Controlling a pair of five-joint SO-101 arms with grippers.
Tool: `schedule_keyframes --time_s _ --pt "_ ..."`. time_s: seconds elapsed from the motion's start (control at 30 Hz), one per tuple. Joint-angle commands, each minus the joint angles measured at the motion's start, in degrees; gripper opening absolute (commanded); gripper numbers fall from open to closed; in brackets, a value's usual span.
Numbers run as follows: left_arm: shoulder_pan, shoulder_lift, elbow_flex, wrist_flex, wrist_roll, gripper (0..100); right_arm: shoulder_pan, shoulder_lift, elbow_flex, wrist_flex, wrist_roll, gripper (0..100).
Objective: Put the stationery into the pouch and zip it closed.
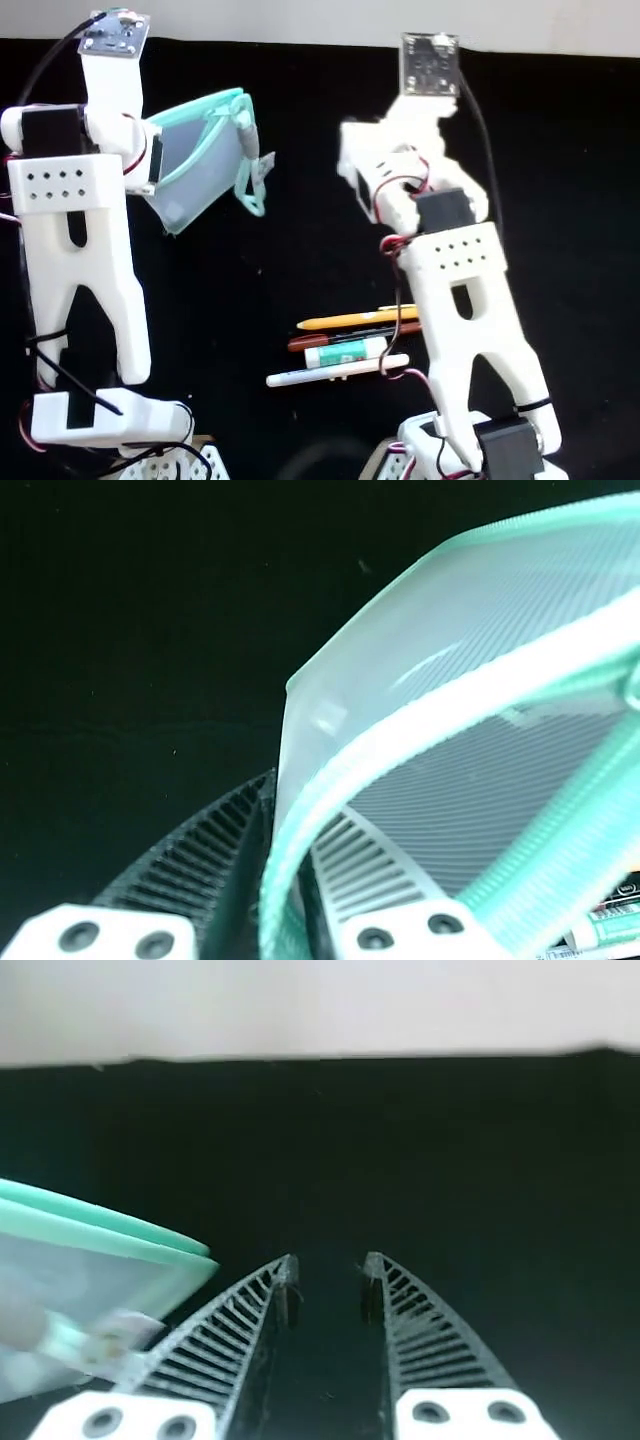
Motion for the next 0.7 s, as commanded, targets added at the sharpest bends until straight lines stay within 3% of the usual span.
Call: schedule_keyframes --time_s 0.0,0.4,0.67 --pt "3.0 -0.6 -2.1 0.4 0.5 1 2.3 -0.8 2.9 0.2 -0.1 11.9" --pt "6.5 -0.6 -9.5 0.5 0.4 1 3.6 -0.8 13.3 0.2 -0.1 11.9" --pt "7.6 -0.6 -8.3 1.1 -3.8 1 3.7 -0.8 16.0 -0.1 -0.3 11.9"
